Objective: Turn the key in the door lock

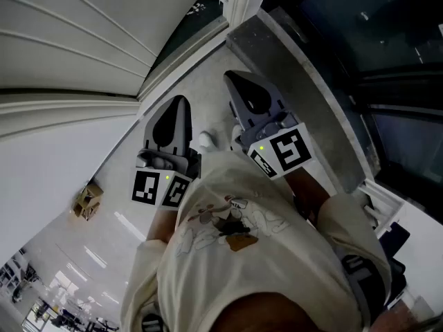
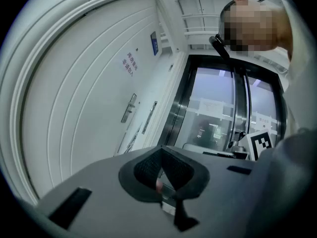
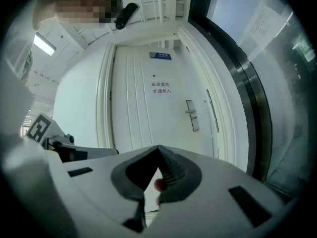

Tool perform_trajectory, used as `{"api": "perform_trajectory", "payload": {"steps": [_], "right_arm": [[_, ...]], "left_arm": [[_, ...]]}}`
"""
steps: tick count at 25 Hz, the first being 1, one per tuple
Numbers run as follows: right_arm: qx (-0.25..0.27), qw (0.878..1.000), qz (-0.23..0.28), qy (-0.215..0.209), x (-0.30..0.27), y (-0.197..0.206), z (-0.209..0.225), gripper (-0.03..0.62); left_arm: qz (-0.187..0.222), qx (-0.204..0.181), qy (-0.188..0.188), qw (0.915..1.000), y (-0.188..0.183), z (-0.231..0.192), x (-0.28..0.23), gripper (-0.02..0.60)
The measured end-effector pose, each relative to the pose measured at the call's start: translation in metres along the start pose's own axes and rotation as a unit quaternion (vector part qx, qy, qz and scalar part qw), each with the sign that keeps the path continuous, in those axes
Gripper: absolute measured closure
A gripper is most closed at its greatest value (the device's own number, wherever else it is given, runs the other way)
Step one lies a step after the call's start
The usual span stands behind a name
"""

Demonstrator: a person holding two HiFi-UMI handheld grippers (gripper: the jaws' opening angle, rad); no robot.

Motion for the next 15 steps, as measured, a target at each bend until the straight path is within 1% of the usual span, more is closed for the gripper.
{"api": "perform_trajectory", "payload": {"steps": [6, 11, 15], "right_arm": [[0.006, 1.000, 0.002, 0.000, 0.000, -0.004, 0.016, 0.588], [0.003, 1.000, 0.009, 0.002, 0.012, -0.007, 0.026, 0.588], [-0.013, 1.000, 0.018, -0.018, 0.020, -0.008, 0.036, 0.585]], "left_arm": [[0.007, 0.004, -0.005, 1.0000, 0.001, 0.006, -0.009, 0.580], [-0.001, -0.001, -0.001, 1.0000, 0.010, 0.019, -0.015, 0.580], [-0.004, -0.004, 0.000, 1.0000, 0.013, 0.031, -0.023, 0.580]]}}
Point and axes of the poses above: the fingertips, and each gripper's own axes: x backward along the fingers, z to its right, y out of its underside, the point moved 5 cm from there along x, backward along the fingers
